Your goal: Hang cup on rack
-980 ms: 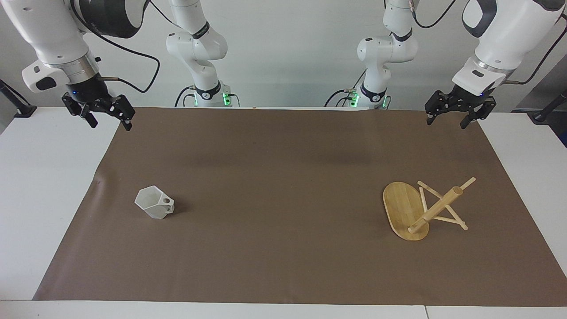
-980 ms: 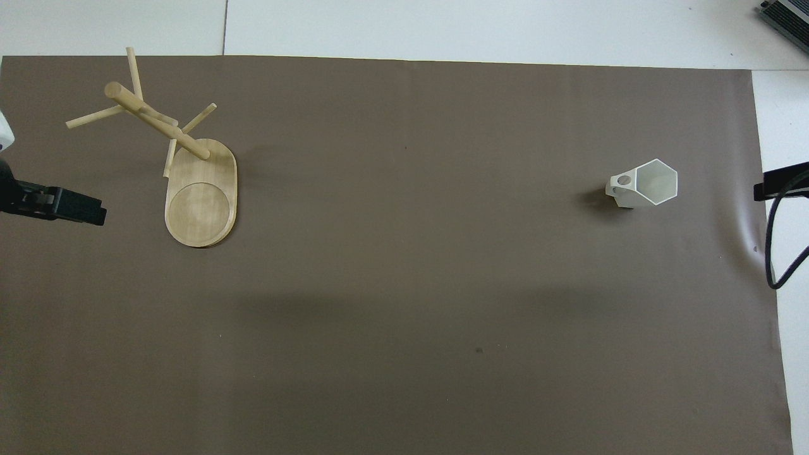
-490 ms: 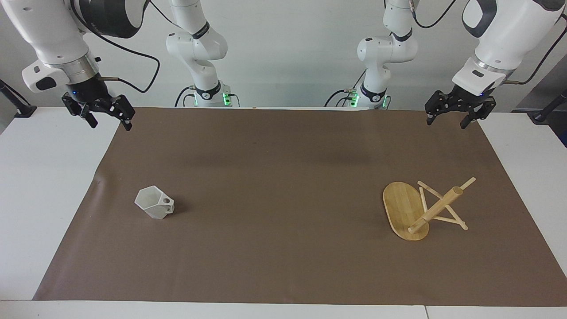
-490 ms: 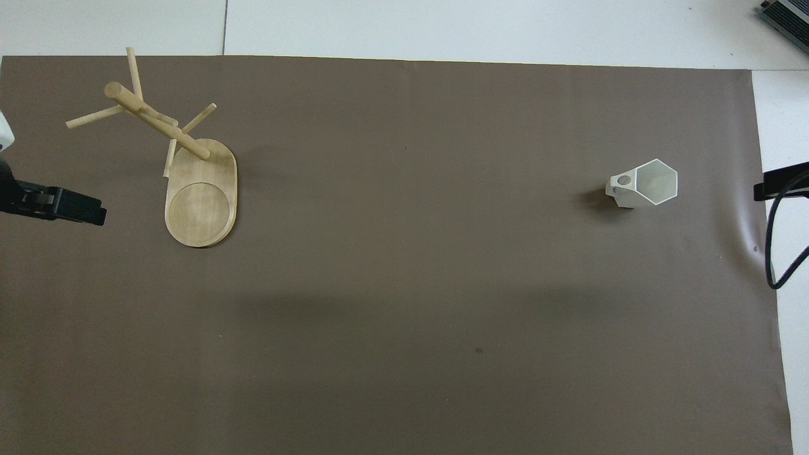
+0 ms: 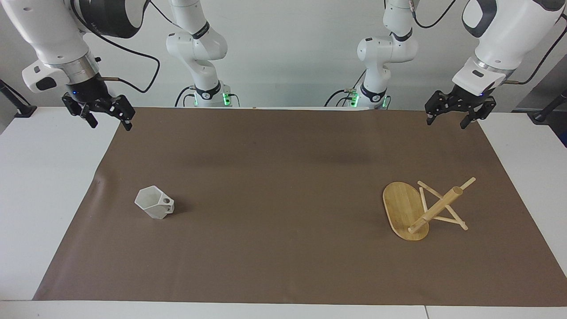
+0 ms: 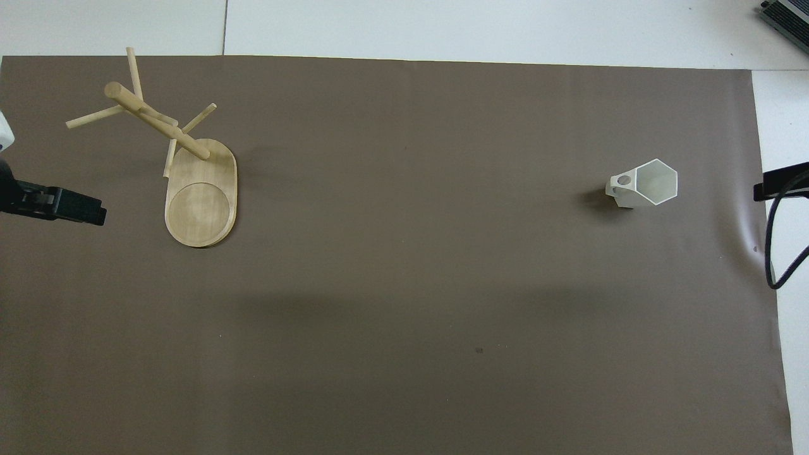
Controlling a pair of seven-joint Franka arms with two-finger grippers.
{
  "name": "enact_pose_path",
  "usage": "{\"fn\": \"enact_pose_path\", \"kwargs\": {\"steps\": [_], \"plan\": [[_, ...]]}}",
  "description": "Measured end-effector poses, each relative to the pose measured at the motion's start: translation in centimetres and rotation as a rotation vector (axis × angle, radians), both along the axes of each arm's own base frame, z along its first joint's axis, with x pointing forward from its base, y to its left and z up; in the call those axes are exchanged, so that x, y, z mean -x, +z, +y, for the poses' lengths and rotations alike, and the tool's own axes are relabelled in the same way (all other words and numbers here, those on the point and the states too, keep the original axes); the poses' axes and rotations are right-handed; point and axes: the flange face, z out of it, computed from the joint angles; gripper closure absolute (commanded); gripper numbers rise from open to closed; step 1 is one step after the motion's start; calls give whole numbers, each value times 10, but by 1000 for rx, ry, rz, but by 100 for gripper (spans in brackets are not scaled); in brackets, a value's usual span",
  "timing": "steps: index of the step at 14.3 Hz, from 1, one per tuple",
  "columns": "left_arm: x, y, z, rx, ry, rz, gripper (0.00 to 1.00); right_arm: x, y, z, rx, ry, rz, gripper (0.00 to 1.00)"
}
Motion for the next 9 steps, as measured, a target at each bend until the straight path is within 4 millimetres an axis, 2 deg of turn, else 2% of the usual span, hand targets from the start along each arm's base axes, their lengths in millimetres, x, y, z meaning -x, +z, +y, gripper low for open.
{"fn": "enact_pose_path", "kwargs": {"steps": [6,9], "plan": [[0,0,0,0,0,0,0,-4,1,0,5,1,-32,0],[0,0,0,0,0,0,0,-10,-10,-1,8,2,-49,0]]}}
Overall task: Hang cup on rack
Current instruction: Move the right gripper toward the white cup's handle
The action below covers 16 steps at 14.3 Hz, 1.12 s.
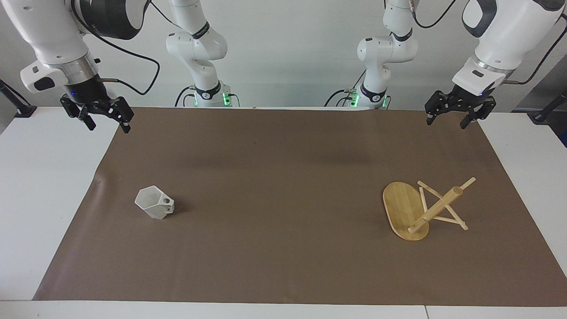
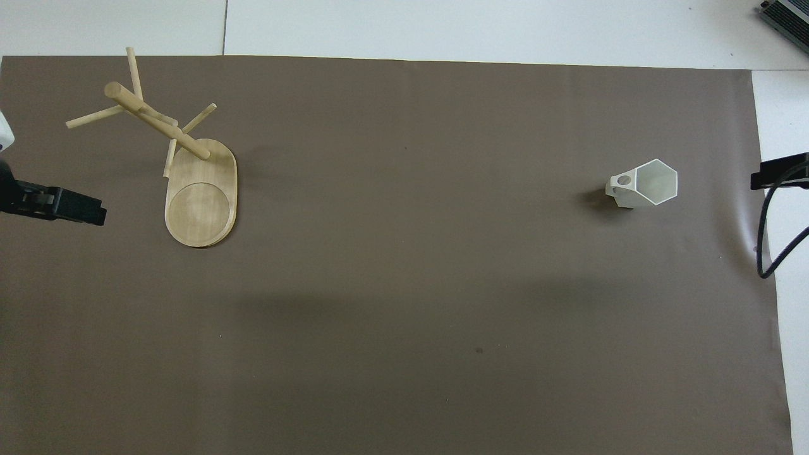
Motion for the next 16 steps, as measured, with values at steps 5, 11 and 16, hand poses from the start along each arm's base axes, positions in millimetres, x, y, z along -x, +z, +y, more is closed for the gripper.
{"fn": "enact_pose_path", "kwargs": {"steps": [5,11,16], "plan": [[0,0,0,0,0,0,0,-16,-48,-1,4,3,-3,0],[0,0,0,0,0,0,0,-43,-101,-3,10,6,14,0],[0,0,0,0,0,0,0,-55,-121,-4,18,8,-13,0]]}}
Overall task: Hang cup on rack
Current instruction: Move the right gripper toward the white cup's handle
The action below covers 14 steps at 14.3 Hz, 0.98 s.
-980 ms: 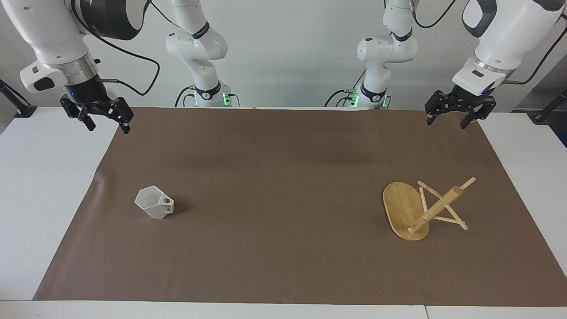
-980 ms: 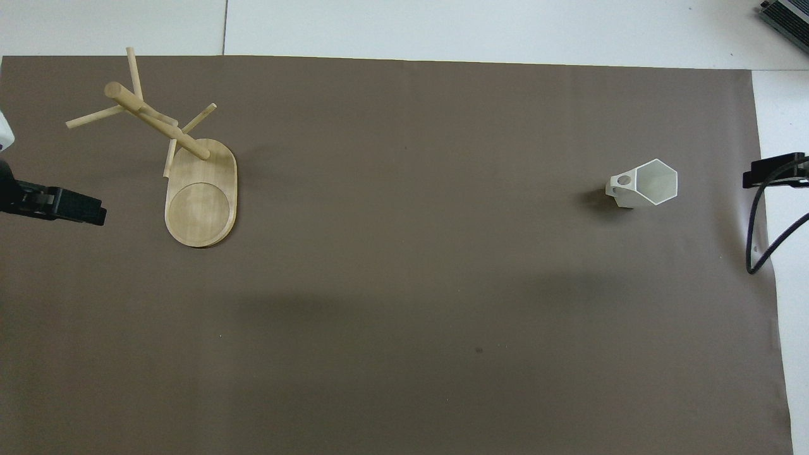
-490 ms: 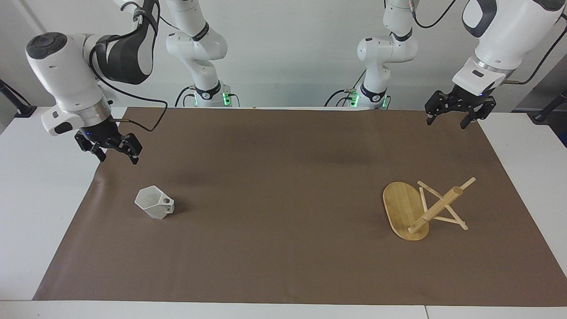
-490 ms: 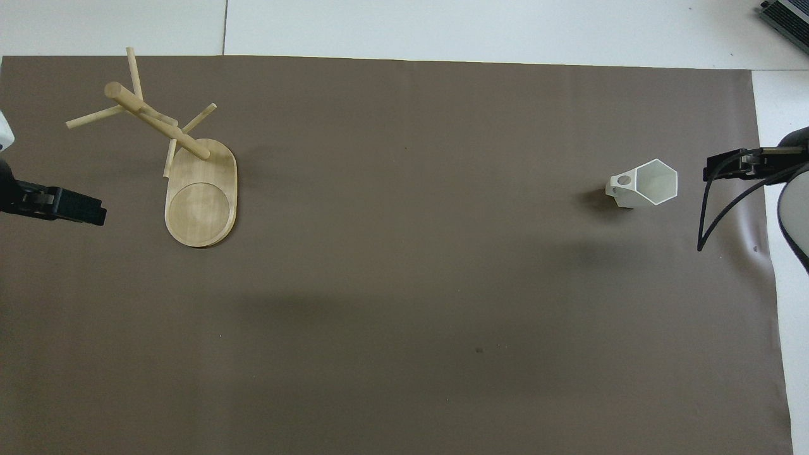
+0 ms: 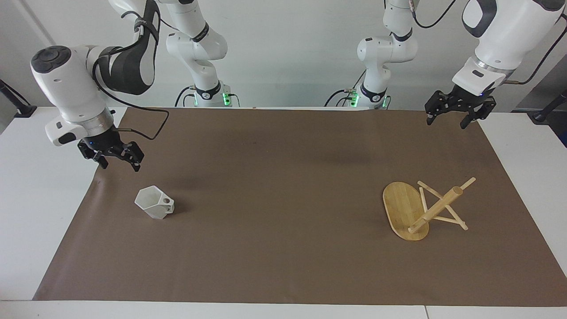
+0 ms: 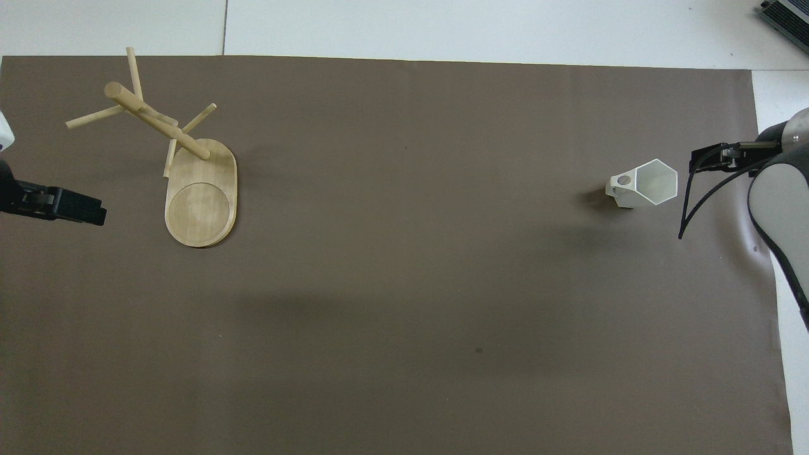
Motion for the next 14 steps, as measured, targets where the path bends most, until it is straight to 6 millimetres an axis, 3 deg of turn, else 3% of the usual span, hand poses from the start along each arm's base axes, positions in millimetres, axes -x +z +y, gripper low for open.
{"fn": "enact_pose_path", "kwargs": {"steps": [9,14], "plan": [[0,0,0,0,0,0,0,-9,-59,-1,7,5,-17,0],[0,0,0,0,0,0,0,-10,-74,-1,9,6,-21,0]]}}
